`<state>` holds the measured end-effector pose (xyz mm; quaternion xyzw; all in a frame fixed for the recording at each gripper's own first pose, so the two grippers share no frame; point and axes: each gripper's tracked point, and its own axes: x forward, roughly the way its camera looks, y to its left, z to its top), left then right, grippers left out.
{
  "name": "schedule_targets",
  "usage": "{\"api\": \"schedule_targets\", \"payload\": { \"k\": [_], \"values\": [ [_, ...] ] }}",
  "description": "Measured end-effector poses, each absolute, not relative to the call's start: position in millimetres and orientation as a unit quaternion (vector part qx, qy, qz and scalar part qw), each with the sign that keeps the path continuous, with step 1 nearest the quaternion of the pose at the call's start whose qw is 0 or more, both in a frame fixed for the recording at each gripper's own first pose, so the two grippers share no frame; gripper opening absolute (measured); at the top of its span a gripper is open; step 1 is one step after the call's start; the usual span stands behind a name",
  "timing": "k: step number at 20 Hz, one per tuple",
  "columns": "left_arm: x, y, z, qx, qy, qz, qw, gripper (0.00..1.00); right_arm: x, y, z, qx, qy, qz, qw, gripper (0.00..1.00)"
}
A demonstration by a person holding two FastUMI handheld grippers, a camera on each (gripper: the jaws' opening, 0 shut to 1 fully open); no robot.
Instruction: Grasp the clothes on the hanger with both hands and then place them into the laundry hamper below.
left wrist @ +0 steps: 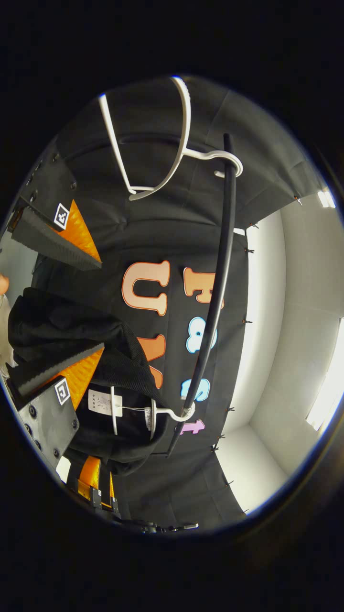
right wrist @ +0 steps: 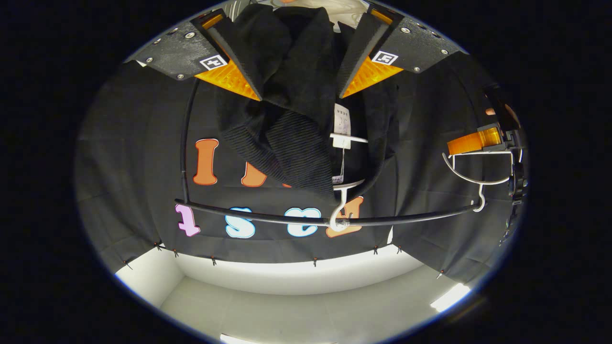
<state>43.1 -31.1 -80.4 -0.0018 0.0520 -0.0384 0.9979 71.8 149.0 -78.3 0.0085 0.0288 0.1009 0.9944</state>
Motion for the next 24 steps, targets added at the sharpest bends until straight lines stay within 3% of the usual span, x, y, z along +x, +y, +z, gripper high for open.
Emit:
{"api": "schedule_targets", "payload": {
  "k": [4, 11, 12, 15, 16, 17, 18, 19, 21, 22, 23, 24],
  "values": [
    [44, -35, -88, 0.007, 0.051, -0.04, 0.998, 0.97, 85, 158, -87, 0.0, 0.019, 0.083, 0.996, 0.94],
    [57, -75, -131, 0.014, 0.077, -0.077, 0.994, 0.93, 110, 175, -115, 0.011, 0.037, 0.078, 0.996, 0.94],
    [61, -84, -139, 0.014, 0.079, -0.084, 0.993, 1.0, 113, 174, -118, 0.008, 0.039, 0.075, 0.996, 0.94],
    [77, -101, -162, 0.019, 0.085, -0.092, 0.992, 0.94, 123, 175, -125, 0.01, 0.044, 0.072, 0.996, 0.94],
    [81, -109, -171, 0.02, 0.091, -0.097, 0.991, 1.0, 127, 177, -126, 0.012, 0.045, 0.071, 0.996, 0.94],
    [88, -117, -180, 0.019, 0.097, -0.103, 0.99, 0.94, 130, 177, -128, 0.014, 0.047, 0.07, 0.996, 0.94],
    [92, -124, -186, 0.016, 0.102, -0.11, 0.989, 0.97, 133, 176, -130, 0.016, 0.049, 0.069, 0.996, 0.94],
    [97, -129, -192, 0.011, 0.104, -0.116, 0.988, 0.97, 136, 175, -132, 0.017, 0.048, 0.067, 0.996, 1.0],
    [107, -141, -199, 0.003, 0.103, -0.127, 0.987, 0.97, 147, 175, -136, 0.021, 0.047, 0.065, 0.997, 1.0],
    [111, -145, -199, 0.001, 0.102, -0.132, 0.986, 0.97, 151, 173, -136, 0.023, 0.045, 0.064, 0.997, 0.98],
    [115, -148, -202, 0.001, 0.101, -0.134, 0.986, 0.97, 153, 172, -137, 0.024, 0.042, 0.063, 0.997, 0.78],
    [119, -149, -204, 0.002, 0.1, -0.133, 0.986, 0.97, 157, 171, -138, 0.025, 0.038, 0.061, 0.997, 0.92]
  ]
}}
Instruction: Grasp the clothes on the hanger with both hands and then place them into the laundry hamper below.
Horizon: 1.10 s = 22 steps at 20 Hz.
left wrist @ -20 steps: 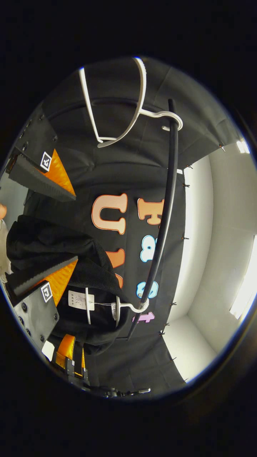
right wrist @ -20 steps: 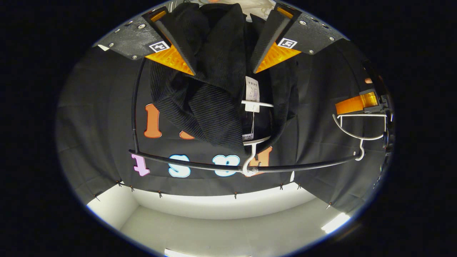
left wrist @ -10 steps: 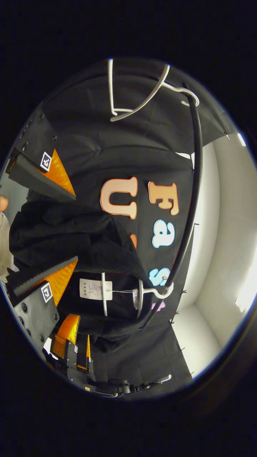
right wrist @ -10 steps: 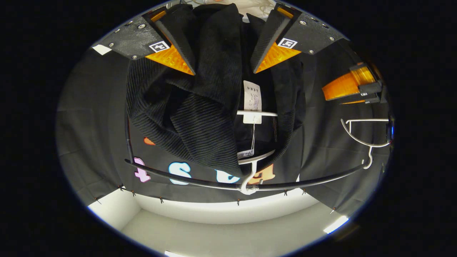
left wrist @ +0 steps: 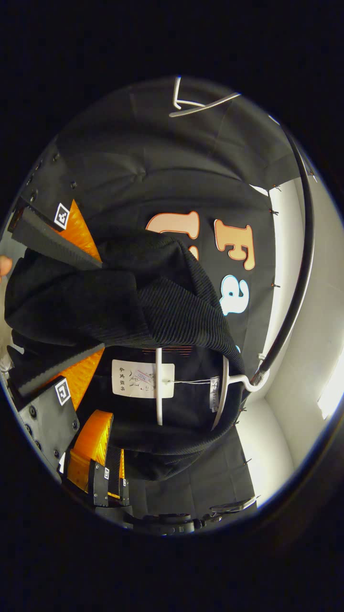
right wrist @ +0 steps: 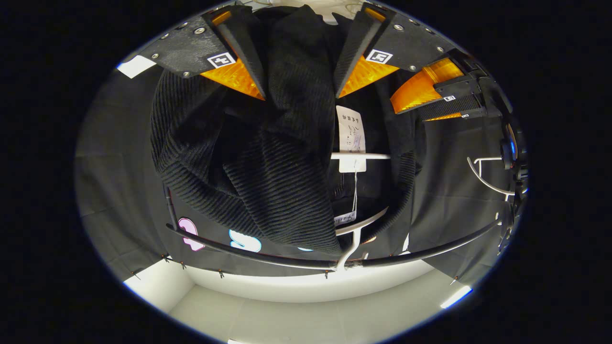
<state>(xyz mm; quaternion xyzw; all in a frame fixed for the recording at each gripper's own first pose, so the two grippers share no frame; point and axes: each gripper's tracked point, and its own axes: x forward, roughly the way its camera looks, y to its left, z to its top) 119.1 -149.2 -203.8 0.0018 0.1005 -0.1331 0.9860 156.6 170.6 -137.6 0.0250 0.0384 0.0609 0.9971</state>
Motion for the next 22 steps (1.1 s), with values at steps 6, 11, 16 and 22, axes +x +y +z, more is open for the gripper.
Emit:
{"api": "schedule_targets", "payload": {
  "k": [6, 11, 16, 22],
  "values": [
    [130, -157, -218, -0.013, 0.114, -0.136, 0.984, 0.97, 161, 168, -138, 0.017, 0.028, 0.068, 0.997, 0.63],
    [132, -151, -207, 0.001, 0.099, -0.122, 0.988, 0.58, 154, 167, -134, 0.012, 0.028, 0.084, 0.996, 0.28],
    [122, -150, -187, 0.021, 0.091, -0.128, 0.987, 0.21, 141, 159, -120, 0.014, 0.031, 0.093, 0.995, 0.05],
    [111, -142, -172, -0.012, 0.105, -0.141, 0.984, 0.07, 107, 156, -82, -0.003, 0.008, 0.109, 0.994, 0.06]
  ]
}}
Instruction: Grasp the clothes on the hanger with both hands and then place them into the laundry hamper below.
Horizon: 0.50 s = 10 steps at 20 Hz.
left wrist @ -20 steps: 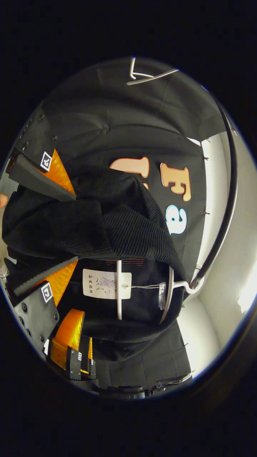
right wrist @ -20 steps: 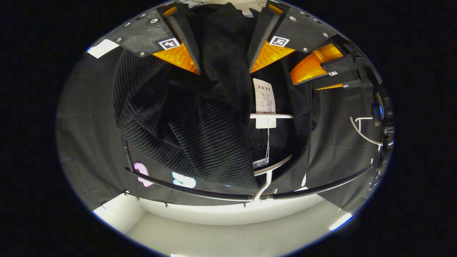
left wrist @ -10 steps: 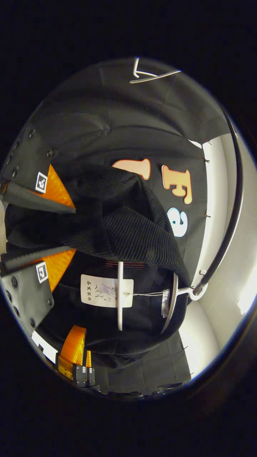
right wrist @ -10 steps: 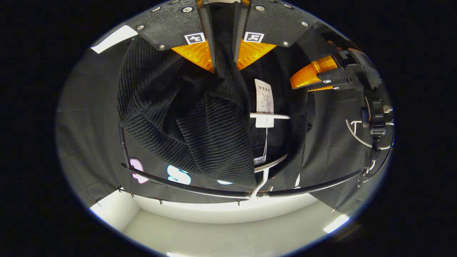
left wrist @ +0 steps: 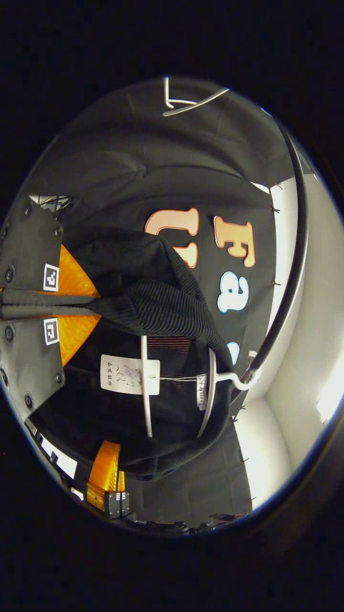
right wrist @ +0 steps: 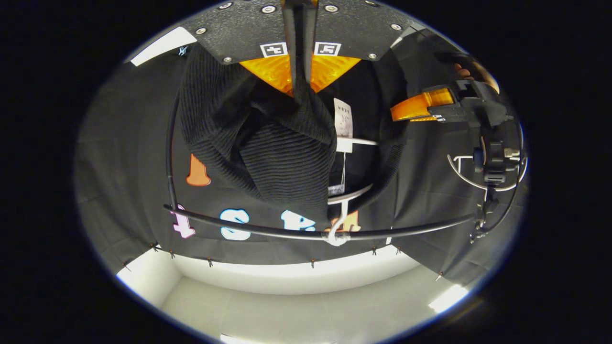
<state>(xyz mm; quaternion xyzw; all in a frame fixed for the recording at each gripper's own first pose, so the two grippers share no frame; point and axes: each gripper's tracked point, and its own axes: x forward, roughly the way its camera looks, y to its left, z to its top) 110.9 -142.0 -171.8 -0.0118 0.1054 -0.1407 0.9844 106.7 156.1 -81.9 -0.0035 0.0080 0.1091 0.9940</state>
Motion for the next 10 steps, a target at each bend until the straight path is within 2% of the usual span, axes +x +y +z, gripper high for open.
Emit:
{"api": "schedule_targets", "payload": {
  "k": [1, 2, 3, 4, 5, 6, 7, 10],
  "values": [
    [108, -136, -166, -0.008, 0.097, -0.134, 0.986, 0.1, 102, 153, -74, -0.009, 0.002, 0.108, 0.994, 0.05],
    [106, -129, -159, -0.001, 0.09, -0.127, 0.988, 0.07, 97, 149, -67, -0.014, -0.004, 0.107, 0.994, 0.12],
    [104, -123, -150, 0.006, 0.081, -0.119, 0.99, 0.07, 92, 146, -59, -0.016, -0.008, 0.104, 0.994, 0.0],
    [102, -118, -144, 0.013, 0.074, -0.112, 0.991, 0.1, 88, 142, -53, -0.015, -0.013, 0.102, 0.995, 0.04],
    [101, -113, -135, 0.018, 0.066, -0.106, 0.992, 0.07, 86, 137, -45, -0.013, -0.016, 0.099, 0.995, 0.12],
    [100, -112, -128, 0.022, 0.059, -0.101, 0.993, 0.07, 85, 133, -39, -0.012, -0.019, 0.097, 0.995, 0.0],
    [99, -108, -121, 0.024, 0.053, -0.096, 0.994, 0.07, 84, 127, -32, -0.01, -0.02, 0.094, 0.995, 0.03],
    [97, -93, -99, 0.029, 0.039, -0.082, 0.995, 0.07, 81, 114, -16, -0.006, -0.022, 0.087, 0.996, 0.03]
  ]
}}
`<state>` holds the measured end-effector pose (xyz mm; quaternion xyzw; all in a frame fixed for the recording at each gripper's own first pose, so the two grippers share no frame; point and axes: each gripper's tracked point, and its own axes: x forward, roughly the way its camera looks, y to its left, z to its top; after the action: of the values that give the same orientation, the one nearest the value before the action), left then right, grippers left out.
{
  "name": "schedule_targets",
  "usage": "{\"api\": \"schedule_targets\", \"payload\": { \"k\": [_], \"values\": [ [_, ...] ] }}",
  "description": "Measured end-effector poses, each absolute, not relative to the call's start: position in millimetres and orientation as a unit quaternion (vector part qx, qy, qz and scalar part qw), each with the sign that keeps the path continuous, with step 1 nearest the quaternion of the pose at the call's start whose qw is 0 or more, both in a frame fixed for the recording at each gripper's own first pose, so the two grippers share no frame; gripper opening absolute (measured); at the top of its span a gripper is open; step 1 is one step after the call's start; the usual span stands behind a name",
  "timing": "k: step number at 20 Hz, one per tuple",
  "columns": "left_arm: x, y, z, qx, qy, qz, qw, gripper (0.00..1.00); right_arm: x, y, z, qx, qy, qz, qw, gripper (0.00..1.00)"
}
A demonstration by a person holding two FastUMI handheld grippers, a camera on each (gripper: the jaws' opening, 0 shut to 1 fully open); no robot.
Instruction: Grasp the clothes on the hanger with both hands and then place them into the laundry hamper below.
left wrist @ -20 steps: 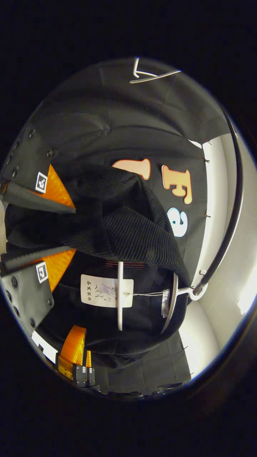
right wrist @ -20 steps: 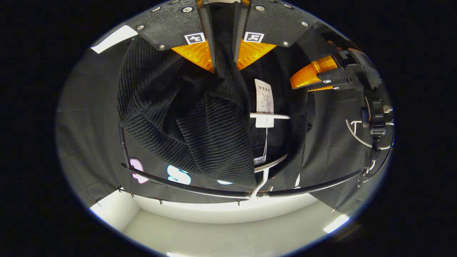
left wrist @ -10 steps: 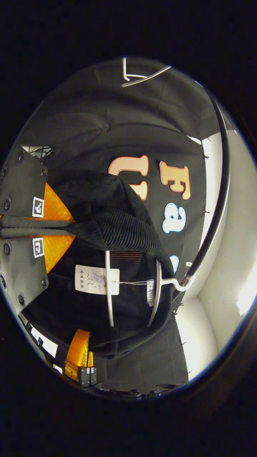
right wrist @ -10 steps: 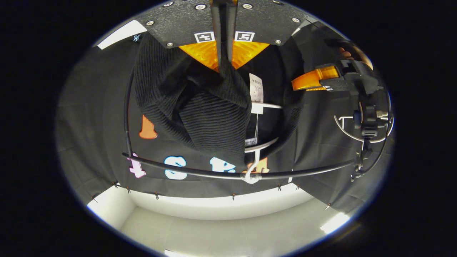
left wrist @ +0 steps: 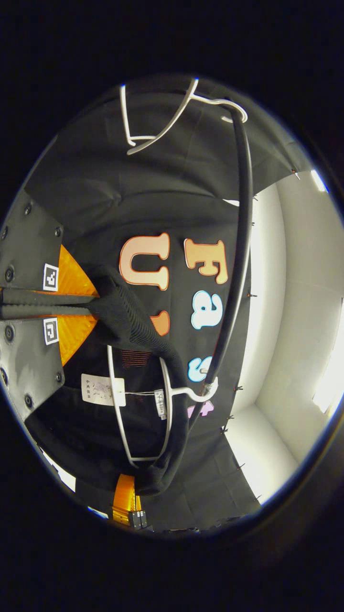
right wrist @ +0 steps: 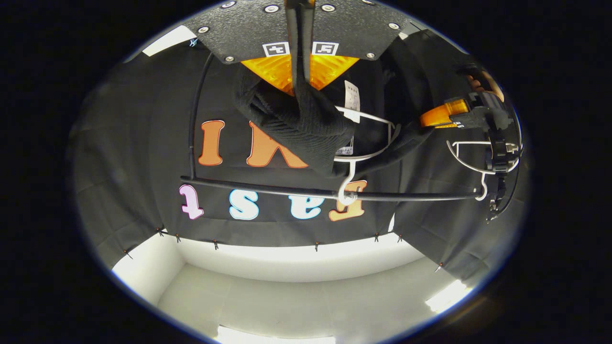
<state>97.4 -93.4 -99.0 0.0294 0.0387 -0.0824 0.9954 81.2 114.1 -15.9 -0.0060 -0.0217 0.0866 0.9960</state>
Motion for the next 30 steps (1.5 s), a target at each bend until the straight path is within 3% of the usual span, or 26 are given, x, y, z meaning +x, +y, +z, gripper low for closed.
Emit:
{"api": "schedule_targets", "payload": {
  "k": [2, 3, 7, 8, 16, 23, 24, 25, 27, 28, 29, 30],
  "values": [
    [99, -86, -88, 0.033, 0.029, -0.073, 0.996, 0.1, 81, 106, -6, -0.011, -0.023, 0.081, 0.996, 0.03],
    [101, -82, -82, 0.036, 0.025, -0.067, 0.997, 0.04, 83, 100, 0, -0.015, -0.025, 0.076, 0.997, 0.0],
    [113, -63, -60, 0.038, 0.006, -0.041, 0.998, 0.07, 90, 75, 22, -0.024, -0.032, 0.053, 0.998, 0.08],
    [118, -59, -54, 0.038, 0.0, -0.033, 0.999, 0.07, 93, 69, 28, -0.025, -0.035, 0.047, 0.998, 0.01],
    [148, -47, -35, 0.077, -0.012, 0.012, 0.997, 0.1, 127, 8, 46, -0.032, -0.042, 0.006, 0.999, 0.0],
    [171, -41, -43, 0.062, 0.004, 0.001, 0.998, 0.06, 159, -5, 18, -0.009, -0.015, 0.028, 0.999, 0.0],
    [176, -39, -47, 0.058, 0.009, -0.002, 0.998, 0.06, 163, -3, 14, -0.007, -0.014, 0.033, 0.999, 0.05],
    [179, -34, -53, 0.061, 0.012, 0.0, 0.998, 0.06, 168, 0, 11, -0.002, -0.01, 0.041, 0.999, 0.0],
    [183, -25, -60, 0.074, 0.019, 0.008, 0.997, 0.07, 174, 11, 2, 0.016, 0.001, 0.063, 0.998, 0.0],
    [185, -23, -65, 0.069, 0.024, 0.007, 0.997, 0.07, 176, 12, 1, 0.022, 0.002, 0.07, 0.997, 0.05],
    [187, -22, -72, 0.057, 0.03, 0.002, 0.998, 0.06, 177, 11, 0, 0.028, 0.0, 0.076, 0.997, 0.0],
    [189, -22, -79, 0.044, 0.035, -0.006, 0.998, 0.06, 178, 10, -2, 0.035, 0.0, 0.083, 0.996, 0.05]
  ]
}}
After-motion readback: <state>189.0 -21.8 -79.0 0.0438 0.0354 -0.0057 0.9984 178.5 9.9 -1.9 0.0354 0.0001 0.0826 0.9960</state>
